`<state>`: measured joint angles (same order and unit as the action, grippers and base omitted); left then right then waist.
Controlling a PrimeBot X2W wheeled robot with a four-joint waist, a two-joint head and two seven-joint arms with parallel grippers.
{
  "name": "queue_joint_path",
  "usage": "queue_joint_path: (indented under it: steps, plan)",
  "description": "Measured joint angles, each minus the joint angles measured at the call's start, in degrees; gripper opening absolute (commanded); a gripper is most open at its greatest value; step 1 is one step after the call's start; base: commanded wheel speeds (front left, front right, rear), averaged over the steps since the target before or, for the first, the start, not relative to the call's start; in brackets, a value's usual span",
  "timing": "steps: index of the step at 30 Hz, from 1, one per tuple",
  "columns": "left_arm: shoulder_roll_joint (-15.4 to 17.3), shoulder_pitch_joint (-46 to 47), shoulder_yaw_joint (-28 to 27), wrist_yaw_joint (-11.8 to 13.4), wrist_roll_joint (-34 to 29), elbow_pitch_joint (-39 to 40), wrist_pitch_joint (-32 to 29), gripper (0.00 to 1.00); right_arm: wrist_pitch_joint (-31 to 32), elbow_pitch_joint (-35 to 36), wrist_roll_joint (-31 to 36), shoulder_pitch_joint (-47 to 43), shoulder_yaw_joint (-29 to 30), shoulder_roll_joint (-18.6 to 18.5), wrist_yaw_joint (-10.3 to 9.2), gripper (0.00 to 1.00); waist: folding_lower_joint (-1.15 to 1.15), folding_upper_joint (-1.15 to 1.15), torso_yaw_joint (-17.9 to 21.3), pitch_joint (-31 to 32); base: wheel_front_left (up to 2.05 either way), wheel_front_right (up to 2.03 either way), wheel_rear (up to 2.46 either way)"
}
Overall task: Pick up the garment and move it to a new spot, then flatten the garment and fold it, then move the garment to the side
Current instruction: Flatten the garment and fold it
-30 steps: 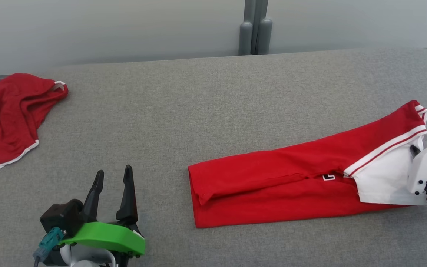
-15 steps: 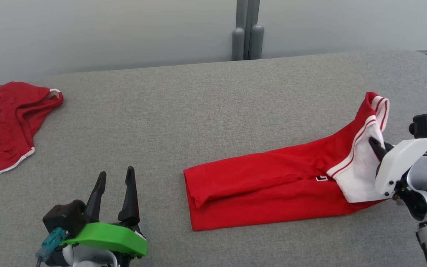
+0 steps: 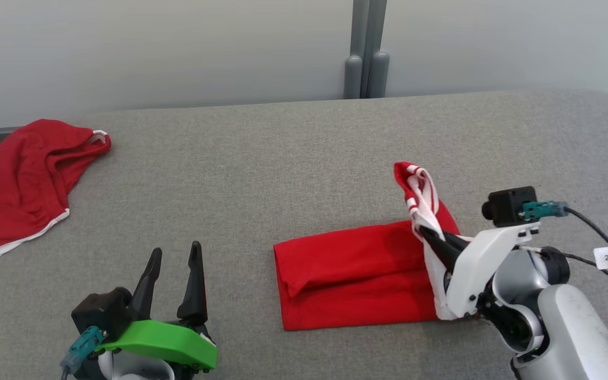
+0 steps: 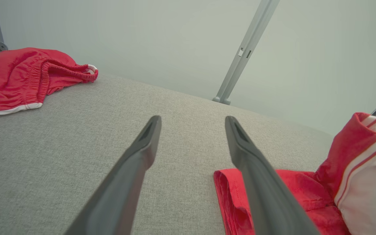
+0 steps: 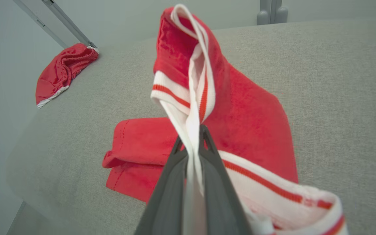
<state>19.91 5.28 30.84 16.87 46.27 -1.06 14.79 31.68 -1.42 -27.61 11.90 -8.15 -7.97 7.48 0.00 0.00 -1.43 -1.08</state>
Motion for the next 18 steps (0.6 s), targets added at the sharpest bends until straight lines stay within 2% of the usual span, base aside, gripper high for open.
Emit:
queue_joint_path:
  steps: [7, 18]
  plan:
    - [-0.1, 0.0, 0.4, -0.3, 0.0, -0.3, 0.0, 1.0, -3.4, -4.9, -0.6, 0.4, -2.7, 4.5, 0.0, 0.0, 0.0, 0.0, -2.0, 0.7, 0.0, 0.0, 0.0]
    - [-0.3, 0.2, 1.2, -0.7, -0.2, -0.1, -0.4, 1.0, -10.9, -17.9, -7.8, 5.1, -9.8, 5.1, 0.0, 0.0, 0.0, 0.0, -5.7, 1.2, 0.0, 0.0, 0.0]
